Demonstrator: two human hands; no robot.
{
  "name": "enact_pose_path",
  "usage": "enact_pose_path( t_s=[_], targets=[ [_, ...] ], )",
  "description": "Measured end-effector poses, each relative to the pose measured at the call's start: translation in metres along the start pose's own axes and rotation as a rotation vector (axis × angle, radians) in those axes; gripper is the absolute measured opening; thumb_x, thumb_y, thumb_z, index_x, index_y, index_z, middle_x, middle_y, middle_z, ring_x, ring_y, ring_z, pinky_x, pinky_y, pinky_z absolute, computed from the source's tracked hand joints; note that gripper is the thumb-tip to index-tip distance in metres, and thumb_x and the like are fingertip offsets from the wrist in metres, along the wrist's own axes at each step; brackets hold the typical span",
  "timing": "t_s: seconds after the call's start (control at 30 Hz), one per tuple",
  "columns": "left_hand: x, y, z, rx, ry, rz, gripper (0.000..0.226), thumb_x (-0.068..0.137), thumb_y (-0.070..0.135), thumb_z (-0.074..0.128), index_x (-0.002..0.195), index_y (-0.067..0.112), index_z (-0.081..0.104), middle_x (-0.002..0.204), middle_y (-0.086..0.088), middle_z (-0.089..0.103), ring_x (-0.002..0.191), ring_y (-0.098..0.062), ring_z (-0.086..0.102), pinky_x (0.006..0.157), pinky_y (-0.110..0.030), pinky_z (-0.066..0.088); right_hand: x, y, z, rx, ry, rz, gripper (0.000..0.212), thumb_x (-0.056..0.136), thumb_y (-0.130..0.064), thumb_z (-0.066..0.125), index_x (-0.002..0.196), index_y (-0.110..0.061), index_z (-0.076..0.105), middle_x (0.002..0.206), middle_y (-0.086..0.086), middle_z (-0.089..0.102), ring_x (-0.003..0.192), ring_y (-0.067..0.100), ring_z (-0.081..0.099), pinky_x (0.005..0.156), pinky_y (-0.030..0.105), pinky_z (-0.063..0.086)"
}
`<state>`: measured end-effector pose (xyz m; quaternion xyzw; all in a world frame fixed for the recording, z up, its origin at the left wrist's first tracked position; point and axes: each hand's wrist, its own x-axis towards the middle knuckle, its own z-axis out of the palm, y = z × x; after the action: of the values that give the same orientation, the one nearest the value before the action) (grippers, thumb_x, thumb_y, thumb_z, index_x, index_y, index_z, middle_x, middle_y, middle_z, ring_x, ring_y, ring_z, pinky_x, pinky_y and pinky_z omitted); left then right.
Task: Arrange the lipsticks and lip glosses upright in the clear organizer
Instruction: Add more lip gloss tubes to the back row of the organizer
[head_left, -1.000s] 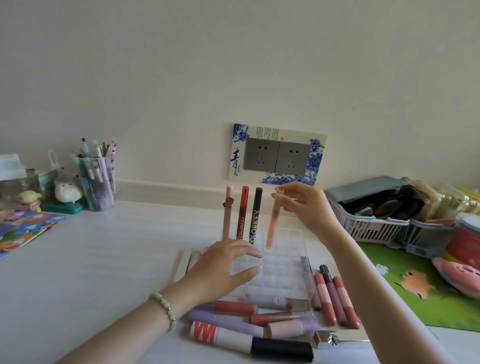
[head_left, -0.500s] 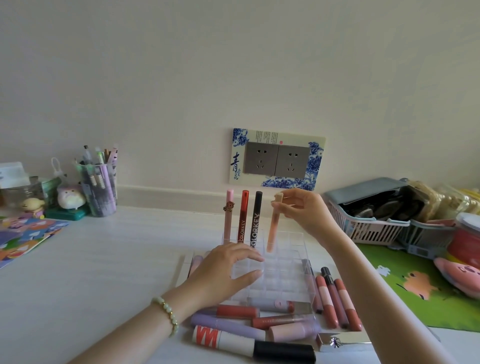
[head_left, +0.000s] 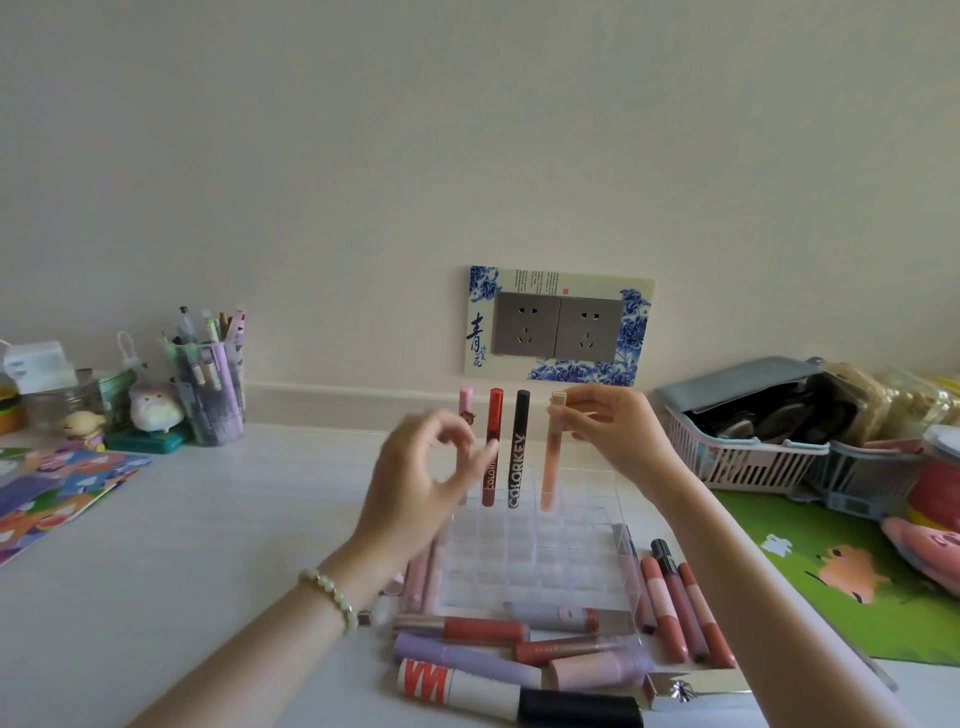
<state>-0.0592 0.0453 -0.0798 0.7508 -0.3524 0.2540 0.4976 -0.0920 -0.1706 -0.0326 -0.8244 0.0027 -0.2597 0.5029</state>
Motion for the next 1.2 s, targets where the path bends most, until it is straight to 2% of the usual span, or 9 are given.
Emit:
enact_pose_path(
  t_s=[0.07, 0.13, 0.2, 0.43, 0.6, 0.7, 0.9, 1.0, 1.2],
  targets=[
    [0.015, -0.008, -0.007, -0.067, 0.071, -0.192, 0.044, 0.076, 0.059, 0.060, 0.101, 0.023, 0.052, 0.099, 0.009, 0.058, 0.095, -0.008, 0.052, 0.081, -0.013, 0.037, 0.000, -0.005, -0.002, -0.006, 0.026, -0.006, 0.011, 0.079, -0.019, 0.071, 0.089, -0.016, 0.070, 0.082, -0.001, 0.073, 0.072, 0.005, 0.069, 0.076, 0.021, 0.056],
    [0.026, -0.017, -0.009, -0.073, -0.072, -0.331, 0.060, 0.071, 0.062, 0.056, 0.118, 0.025, 0.049, 0.112, 0.010, 0.056, 0.105, -0.008, 0.051, 0.086, -0.016, 0.037, 0.000, -0.013, -0.005, 0.009, 0.053, -0.031, 0.008, 0.080, -0.019, 0.071, 0.088, -0.019, 0.070, 0.081, -0.003, 0.073, 0.071, 0.002, 0.068, 0.075, 0.019, 0.055],
    [0.033, -0.024, -0.007, -0.074, -0.205, -0.356, 0.057, 0.076, 0.057, 0.058, 0.122, 0.024, 0.052, 0.112, 0.015, 0.058, 0.111, -0.006, 0.051, 0.092, -0.020, 0.038, -0.002, -0.024, -0.008, 0.034, 0.072, -0.068, 0.007, 0.080, -0.017, 0.070, 0.087, -0.019, 0.069, 0.079, -0.004, 0.072, 0.068, -0.001, 0.066, 0.072, 0.015, 0.054],
    [0.036, -0.028, -0.001, -0.077, -0.226, -0.316, 0.015, 0.083, 0.031, 0.069, 0.095, 0.022, 0.073, 0.091, 0.018, 0.070, 0.085, 0.012, 0.061, 0.082, -0.014, 0.037, -0.014, -0.055, -0.013, 0.069, 0.062, -0.198, 0.020, 0.083, -0.019, 0.067, 0.102, -0.014, 0.066, 0.084, 0.001, 0.073, 0.079, 0.005, 0.069, 0.069, 0.005, 0.047],
    [0.050, -0.022, -0.028, -0.229, -0.092, -0.348, 0.002, 0.081, 0.023, 0.072, 0.082, 0.024, 0.072, 0.080, 0.010, 0.073, 0.078, -0.004, 0.068, 0.076, -0.014, 0.047, -0.006, -0.075, 0.003, 0.034, 0.018, -0.250, 0.019, 0.082, -0.020, 0.069, 0.099, -0.013, 0.067, 0.088, -0.001, 0.074, 0.082, 0.003, 0.068, 0.074, 0.006, 0.048],
    [0.054, -0.021, -0.050, -0.269, -0.028, -0.335, 0.007, 0.082, 0.018, 0.072, 0.079, 0.024, 0.071, 0.070, 0.011, 0.071, 0.066, 0.001, 0.065, 0.067, -0.011, 0.048, 0.002, -0.080, 0.018, -0.045, -0.016, -0.280, 0.016, 0.080, -0.022, 0.070, 0.095, -0.017, 0.067, 0.086, -0.006, 0.073, 0.079, -0.003, 0.067, 0.077, 0.005, 0.046],
    [0.053, -0.025, -0.067, -0.218, -0.015, -0.342, 0.003, 0.081, 0.022, 0.073, 0.079, 0.023, 0.072, 0.074, 0.003, 0.072, 0.067, -0.009, 0.067, 0.063, -0.014, 0.049, 0.018, -0.072, 0.045, -0.180, -0.094, -0.252, 0.017, 0.077, -0.031, 0.072, 0.091, -0.024, 0.066, 0.084, -0.010, 0.072, 0.083, -0.003, 0.066, 0.085, 0.026, 0.049],
    [0.053, -0.026, -0.064, -0.202, -0.016, -0.341, 0.003, 0.082, 0.023, 0.072, 0.079, 0.024, 0.072, 0.075, 0.003, 0.073, 0.069, -0.009, 0.067, 0.066, -0.018, 0.048, 0.022, -0.065, 0.051, -0.222, -0.113, -0.232, 0.015, 0.078, -0.029, 0.072, 0.090, -0.023, 0.065, 0.082, -0.009, 0.072, 0.082, 0.001, 0.067, 0.079, 0.023, 0.048],
    [0.052, -0.021, -0.059, -0.248, -0.027, -0.345, 0.002, 0.082, 0.022, 0.071, 0.083, 0.021, 0.072, 0.078, 0.003, 0.073, 0.066, -0.005, 0.068, 0.058, -0.008, 0.044, 0.025, -0.053, 0.058, -0.306, -0.138, -0.225, 0.017, 0.079, -0.027, 0.072, 0.094, -0.019, 0.065, 0.083, -0.008, 0.072, 0.083, 0.007, 0.067, 0.075, 0.023, 0.044]
  ],
)
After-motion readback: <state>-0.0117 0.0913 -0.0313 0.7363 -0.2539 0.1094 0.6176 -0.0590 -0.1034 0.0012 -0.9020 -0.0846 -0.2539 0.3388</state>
